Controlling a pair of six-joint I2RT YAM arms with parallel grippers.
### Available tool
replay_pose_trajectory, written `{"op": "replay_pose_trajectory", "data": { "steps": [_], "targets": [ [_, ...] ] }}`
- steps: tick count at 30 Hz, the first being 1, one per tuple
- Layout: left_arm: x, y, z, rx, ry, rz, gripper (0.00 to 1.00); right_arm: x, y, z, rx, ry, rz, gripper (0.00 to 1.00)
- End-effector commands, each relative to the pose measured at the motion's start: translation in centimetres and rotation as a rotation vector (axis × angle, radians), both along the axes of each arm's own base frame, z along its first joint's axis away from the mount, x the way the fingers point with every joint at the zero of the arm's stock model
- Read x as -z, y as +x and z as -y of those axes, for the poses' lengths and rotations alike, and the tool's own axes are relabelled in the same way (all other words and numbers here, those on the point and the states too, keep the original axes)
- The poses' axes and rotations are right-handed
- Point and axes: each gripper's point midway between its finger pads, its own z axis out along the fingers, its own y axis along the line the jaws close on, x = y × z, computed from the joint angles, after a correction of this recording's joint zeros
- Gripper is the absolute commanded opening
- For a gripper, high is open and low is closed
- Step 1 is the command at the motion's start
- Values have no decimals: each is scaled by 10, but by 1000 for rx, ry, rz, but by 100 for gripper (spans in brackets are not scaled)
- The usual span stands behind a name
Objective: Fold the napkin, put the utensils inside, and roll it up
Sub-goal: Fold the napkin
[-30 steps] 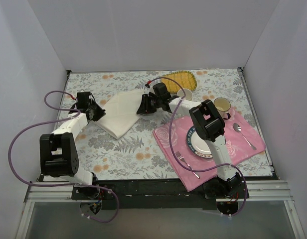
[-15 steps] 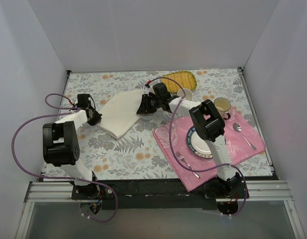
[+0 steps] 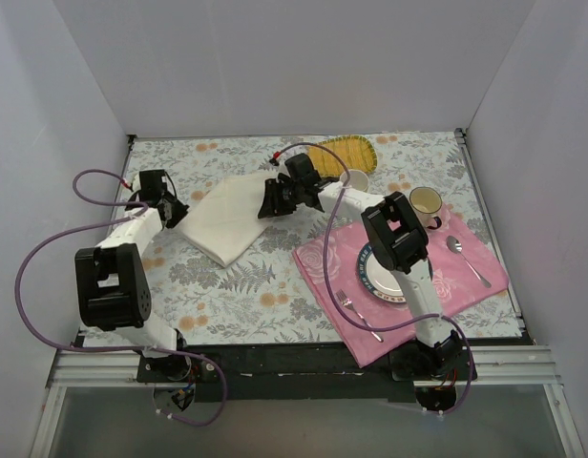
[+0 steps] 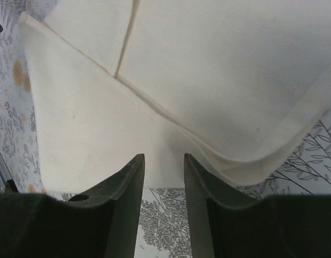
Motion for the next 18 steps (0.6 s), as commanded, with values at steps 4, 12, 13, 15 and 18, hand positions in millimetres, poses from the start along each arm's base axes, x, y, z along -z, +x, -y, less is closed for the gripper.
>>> {"op": "replay_pose_trajectory", "data": {
  "steps": [4,12,13,15,18],
  "targets": [
    [7,-14,-24,-101,27,-11,6,-45,-18,-34,-93,36,97,45],
    [35,-12,-30,-110,30,-82,4,-13,-9,-13,-71,-8,69,47],
    [35,-12,-30,-105,33,-86,4,-9,-5,-9,-61,-23,70,46],
    [25,-11,-30,-99,38,-65,4,2,-2,0,-58,-64,73,46],
    [-2,-8,-26,-77,62,3,4,13,-5,5,-74,-98,64,46]
  ]
}}
